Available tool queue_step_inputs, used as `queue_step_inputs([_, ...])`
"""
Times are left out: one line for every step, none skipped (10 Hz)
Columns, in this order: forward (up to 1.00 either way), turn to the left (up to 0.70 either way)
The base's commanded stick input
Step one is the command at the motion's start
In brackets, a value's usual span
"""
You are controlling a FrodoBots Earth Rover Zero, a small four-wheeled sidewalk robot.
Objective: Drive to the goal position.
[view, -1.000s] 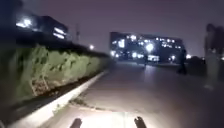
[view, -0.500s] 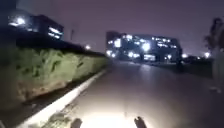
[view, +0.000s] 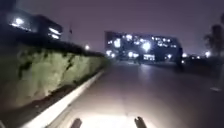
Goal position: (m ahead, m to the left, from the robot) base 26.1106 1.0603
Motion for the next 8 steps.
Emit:
queue_step_inputs([1.0, 0.0])
queue_step_inputs([1.0, 0.0])
queue_step_inputs([1.0, 0.0])
queue_step_inputs([1.0, -0.14])
queue_step_inputs([1.0, -0.4])
queue_step_inputs([1.0, -0.4])
queue_step_inputs([1.0, -0.07])
queue_step_inputs([1.0, 0.0])
